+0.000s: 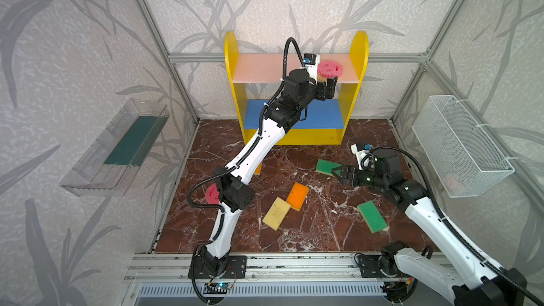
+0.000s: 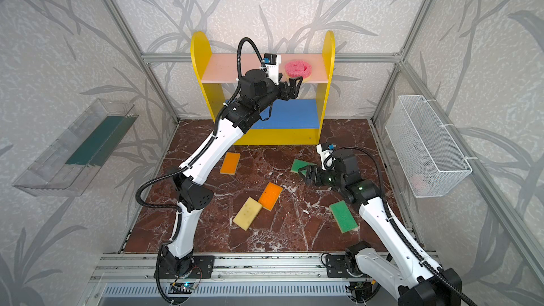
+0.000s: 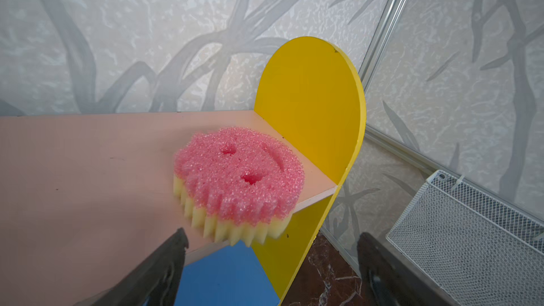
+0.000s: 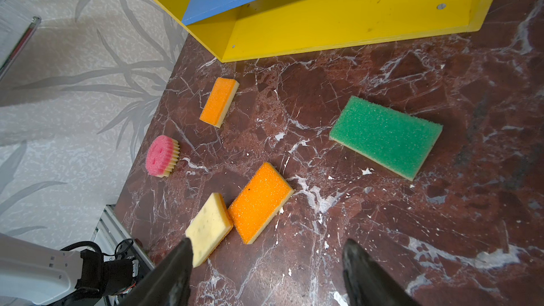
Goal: Arrange cleaning sponges on a shelf
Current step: Move the cleaning sponge to the shelf.
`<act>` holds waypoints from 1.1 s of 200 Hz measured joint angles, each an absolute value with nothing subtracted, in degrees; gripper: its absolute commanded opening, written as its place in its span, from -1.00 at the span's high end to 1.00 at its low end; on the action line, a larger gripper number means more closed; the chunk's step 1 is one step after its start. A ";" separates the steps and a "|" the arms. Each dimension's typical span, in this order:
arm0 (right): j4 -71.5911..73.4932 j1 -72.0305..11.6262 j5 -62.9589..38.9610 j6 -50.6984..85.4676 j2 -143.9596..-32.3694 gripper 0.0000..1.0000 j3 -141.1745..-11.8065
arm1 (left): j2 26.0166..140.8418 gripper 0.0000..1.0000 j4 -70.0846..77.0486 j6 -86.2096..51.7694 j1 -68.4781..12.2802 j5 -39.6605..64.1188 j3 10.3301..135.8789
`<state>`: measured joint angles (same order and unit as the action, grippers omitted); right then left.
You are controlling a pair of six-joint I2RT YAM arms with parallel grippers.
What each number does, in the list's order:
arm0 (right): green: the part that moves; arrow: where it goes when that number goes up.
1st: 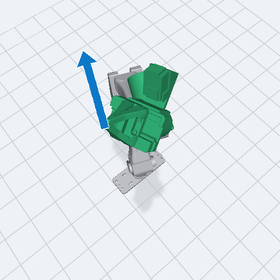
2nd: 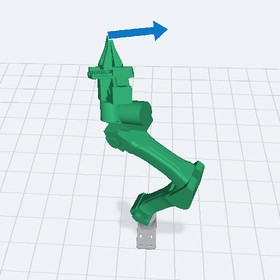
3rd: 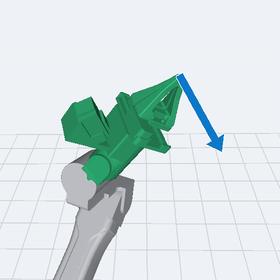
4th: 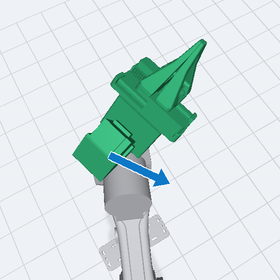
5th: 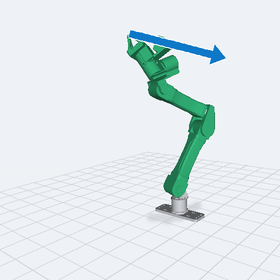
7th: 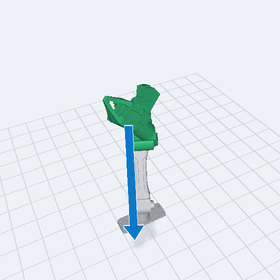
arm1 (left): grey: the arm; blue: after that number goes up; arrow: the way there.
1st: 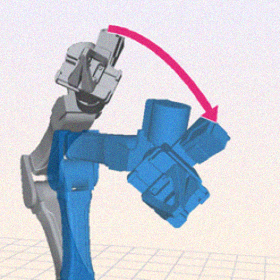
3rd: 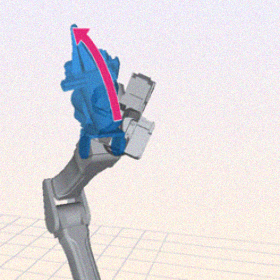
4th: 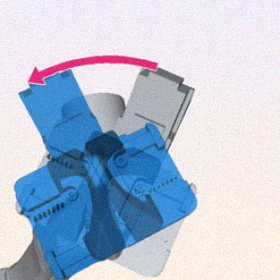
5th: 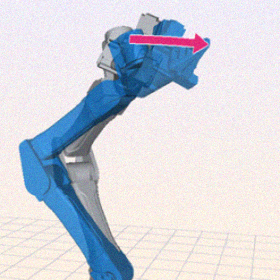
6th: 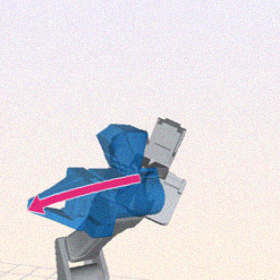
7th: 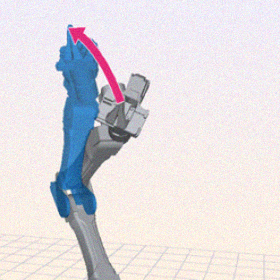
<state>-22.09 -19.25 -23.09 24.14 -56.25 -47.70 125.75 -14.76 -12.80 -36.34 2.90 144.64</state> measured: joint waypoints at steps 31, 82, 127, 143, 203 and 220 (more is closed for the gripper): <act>-21.65 -19.46 -23.40 23.94 -56.25 -0.57 -47.11 | 127.55 -0.87 -15.42 -10.96 -35.51 3.79 144.73; -21.23 -19.51 -23.68 23.77 -56.34 -0.57 -45.08 | 127.83 -0.88 -14.57 -9.87 -35.33 5.04 144.73; -21.23 -19.53 -23.88 23.49 -56.31 -0.58 -44.82 | 128.27 -0.90 -13.39 -7.97 -35.20 5.43 144.73; -21.23 -19.53 -24.12 23.49 -56.29 -0.57 -44.45 | 128.62 -0.89 -12.69 -6.76 -35.14 5.45 144.73; -21.76 -20.56 -24.53 23.11 -56.10 -0.57 -42.06 | 131.98 -0.89 -7.25 -4.27 -35.20 6.42 146.85; -22.09 -20.78 -24.51 22.85 -55.77 -0.58 -41.91 | 133.27 -0.88 -6.37 -4.58 -35.24 6.87 148.42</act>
